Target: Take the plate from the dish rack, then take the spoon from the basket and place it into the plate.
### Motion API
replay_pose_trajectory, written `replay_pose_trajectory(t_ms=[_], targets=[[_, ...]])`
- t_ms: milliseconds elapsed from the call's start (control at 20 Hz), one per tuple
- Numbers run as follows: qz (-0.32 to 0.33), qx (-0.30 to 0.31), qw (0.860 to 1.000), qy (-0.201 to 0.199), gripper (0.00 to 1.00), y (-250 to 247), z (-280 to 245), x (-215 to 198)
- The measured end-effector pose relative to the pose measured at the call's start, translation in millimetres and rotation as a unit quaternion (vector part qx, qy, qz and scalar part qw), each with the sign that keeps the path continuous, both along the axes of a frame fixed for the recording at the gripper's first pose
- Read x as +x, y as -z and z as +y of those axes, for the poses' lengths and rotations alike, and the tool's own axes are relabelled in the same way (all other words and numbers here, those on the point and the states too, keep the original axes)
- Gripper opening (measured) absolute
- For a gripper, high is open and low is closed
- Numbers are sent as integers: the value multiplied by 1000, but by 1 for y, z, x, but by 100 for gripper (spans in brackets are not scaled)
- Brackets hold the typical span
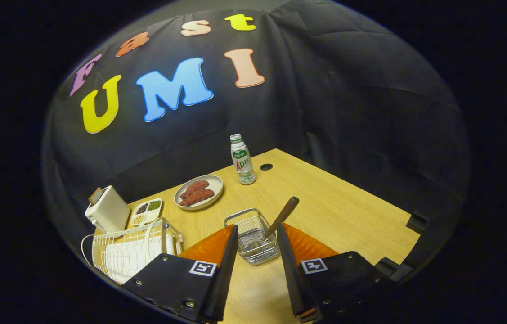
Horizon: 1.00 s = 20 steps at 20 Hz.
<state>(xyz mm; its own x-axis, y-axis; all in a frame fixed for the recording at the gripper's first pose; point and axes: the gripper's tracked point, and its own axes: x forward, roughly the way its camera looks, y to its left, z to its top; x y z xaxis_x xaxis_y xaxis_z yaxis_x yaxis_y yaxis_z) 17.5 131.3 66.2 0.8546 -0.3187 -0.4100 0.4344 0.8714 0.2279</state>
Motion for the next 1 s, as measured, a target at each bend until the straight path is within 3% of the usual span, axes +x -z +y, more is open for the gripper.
replay_pose_trajectory(t_ms=[300,650,750,850,1000], targets=[[4,19,999,32,54,16,-36,22],[11,39,999,15,50,41,-44,44],[7,42,999,7,24,40,-40,43],[-19,64,998,-8,21,29,-32,49],[-27,50,998,-22,2,24,-28,58]])
